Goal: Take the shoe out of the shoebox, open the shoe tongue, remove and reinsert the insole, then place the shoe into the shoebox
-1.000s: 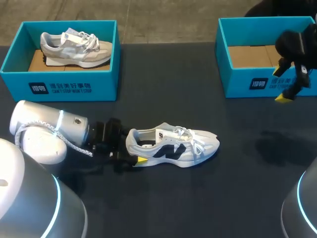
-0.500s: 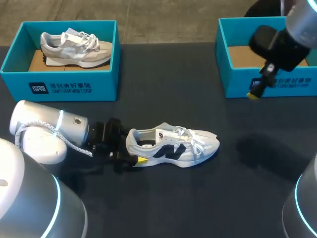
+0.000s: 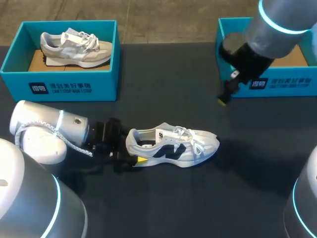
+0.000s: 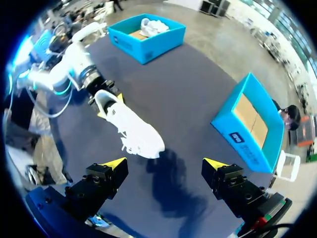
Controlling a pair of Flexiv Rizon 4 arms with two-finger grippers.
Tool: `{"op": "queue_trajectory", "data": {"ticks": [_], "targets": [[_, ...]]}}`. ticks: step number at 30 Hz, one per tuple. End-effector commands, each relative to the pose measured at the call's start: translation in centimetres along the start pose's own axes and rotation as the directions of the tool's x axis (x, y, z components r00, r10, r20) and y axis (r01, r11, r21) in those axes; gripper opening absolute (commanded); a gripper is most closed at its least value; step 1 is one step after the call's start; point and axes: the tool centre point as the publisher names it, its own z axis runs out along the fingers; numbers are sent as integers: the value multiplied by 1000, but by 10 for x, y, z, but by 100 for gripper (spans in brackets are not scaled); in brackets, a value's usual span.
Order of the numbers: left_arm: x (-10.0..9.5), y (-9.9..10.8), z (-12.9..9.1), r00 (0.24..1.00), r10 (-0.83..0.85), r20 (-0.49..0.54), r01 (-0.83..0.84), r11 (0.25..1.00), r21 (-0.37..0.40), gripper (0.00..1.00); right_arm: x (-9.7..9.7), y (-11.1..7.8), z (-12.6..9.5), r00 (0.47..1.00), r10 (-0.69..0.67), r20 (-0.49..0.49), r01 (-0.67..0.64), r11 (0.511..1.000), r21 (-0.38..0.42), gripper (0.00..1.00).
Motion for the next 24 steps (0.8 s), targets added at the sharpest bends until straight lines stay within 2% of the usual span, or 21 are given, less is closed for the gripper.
{"op": "queue_trajectory", "data": {"ticks": [1, 5, 11, 24], "targets": [[-1, 4, 1, 1000, -1, -3, 1, 1000, -5, 0, 19, 15, 12, 998, 51, 41, -54, 996, 69, 100], [-1, 4, 1, 1000, -1, -3, 1, 1000, -5, 0, 31, 22, 16, 993, 85, 76, -91, 993, 69, 100], [-1, 4, 1, 1000, -1, -3, 1, 1000, -5, 0, 52, 35, 32, 994, 84, 75, -90, 993, 78, 100], [-1, 4, 1, 1000, -1, -3, 1, 1000, -5, 0, 86, 60, 64, 997, 80, 6, -80, 991, 103, 100]]}}
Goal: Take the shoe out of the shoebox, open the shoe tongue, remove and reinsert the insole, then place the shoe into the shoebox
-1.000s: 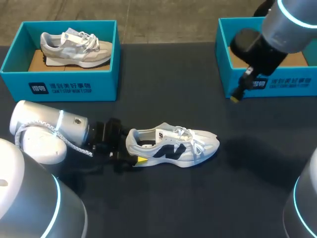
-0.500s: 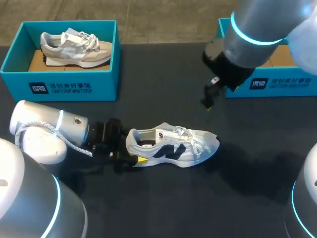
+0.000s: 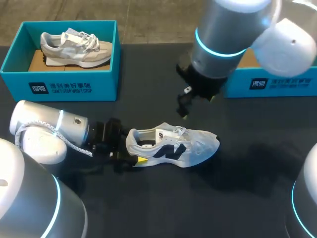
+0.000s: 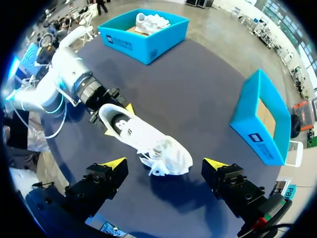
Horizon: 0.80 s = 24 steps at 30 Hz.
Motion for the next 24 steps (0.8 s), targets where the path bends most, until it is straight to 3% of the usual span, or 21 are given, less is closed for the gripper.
{"op": "queue_trajectory", "data": {"ticks": [1, 9, 11, 24], "targets": [[-1, 4, 1, 1000, -1, -2, 1, 1000, -5, 0, 12, 15, 17, 1000, -22, -13, 23, 998, 64, 100], [-1, 4, 1, 1000, -1, -2, 1, 1000, -5, 0, 31, 16, 35, 996, -63, -55, 67, 996, 65, 100], [-1, 4, 1, 1000, -1, -2, 1, 1000, -5, 0, 35, 15, 36, 990, -121, -73, 123, 992, 21, 100], [-1, 4, 1, 1000, -1, -2, 1, 1000, -5, 0, 35, 15, 36, 990, -121, -73, 123, 992, 21, 100]]}}
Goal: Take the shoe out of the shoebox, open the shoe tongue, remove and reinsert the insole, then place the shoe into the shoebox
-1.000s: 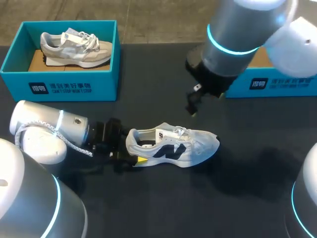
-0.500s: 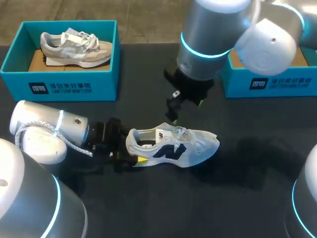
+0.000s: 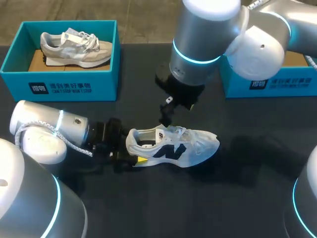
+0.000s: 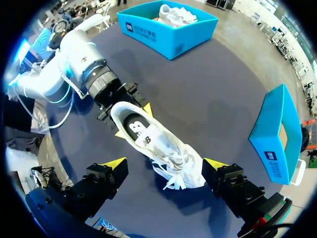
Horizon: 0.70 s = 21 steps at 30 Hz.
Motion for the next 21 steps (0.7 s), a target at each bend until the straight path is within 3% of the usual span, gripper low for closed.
{"op": "queue_trajectory", "data": {"ticks": [1, 3, 7, 12, 21], "targets": [[-1, 4, 1, 1000, -1, -2, 1, 1000, -5, 0, -1, -2, 0, 1000, 0, -1, 0, 1000, -5, 100], [-1, 4, 1, 1000, -1, -2, 1, 1000, -5, 0, -1, -2, 0, 1000, 0, -1, 0, 1000, -5, 100], [-1, 4, 1, 1000, -1, -2, 1, 1000, -5, 0, -4, 3, 1, 978, 197, 70, -192, 979, -64, 100], [-1, 4, 1, 1000, -1, -2, 1, 1000, -5, 0, 2, 6, 2, 904, 413, 113, -402, 909, -111, 100], [-1, 4, 1, 1000, -1, -2, 1, 1000, -5, 0, 14, 13, -4, 796, 577, 181, -565, 816, -121, 100]]}}
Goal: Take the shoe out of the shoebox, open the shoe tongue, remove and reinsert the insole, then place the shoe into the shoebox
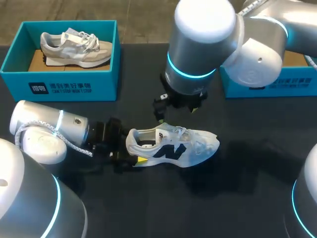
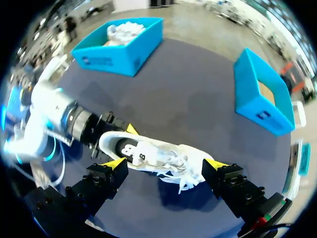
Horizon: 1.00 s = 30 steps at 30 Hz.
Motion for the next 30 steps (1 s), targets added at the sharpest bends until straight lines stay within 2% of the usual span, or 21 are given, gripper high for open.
{"op": "queue_trajectory", "data": {"ticks": [1, 13, 15, 19, 22, 30], "targets": [[-1, 4, 1, 1000, -1, -2, 1, 1000, -5, 0, 13, 0, -4, 982, 153, 114, -156, 987, 22, 100], [-1, 4, 1, 1000, -1, -2, 1, 1000, -5, 0, 30, 2, 7, 957, 227, 181, -248, 963, 103, 100], [-1, 4, 1, 1000, -1, -2, 1, 1000, -5, 0, 33, 1, 11, 955, 241, 174, -261, 960, 105, 100], [-1, 4, 1, 1000, -1, -2, 1, 1000, -5, 0, 37, -3, 17, 928, 297, 223, -323, 942, 92, 100], [-1, 4, 1, 1000, -1, -2, 1, 1000, -5, 0, 37, -5, 24, 915, 303, 266, -339, 935, 100, 100], [-1, 4, 1, 1000, -1, -2, 1, 1000, -5, 0, 39, -4, 39, 906, 302, 297, -343, 934, 98, 100]]}}
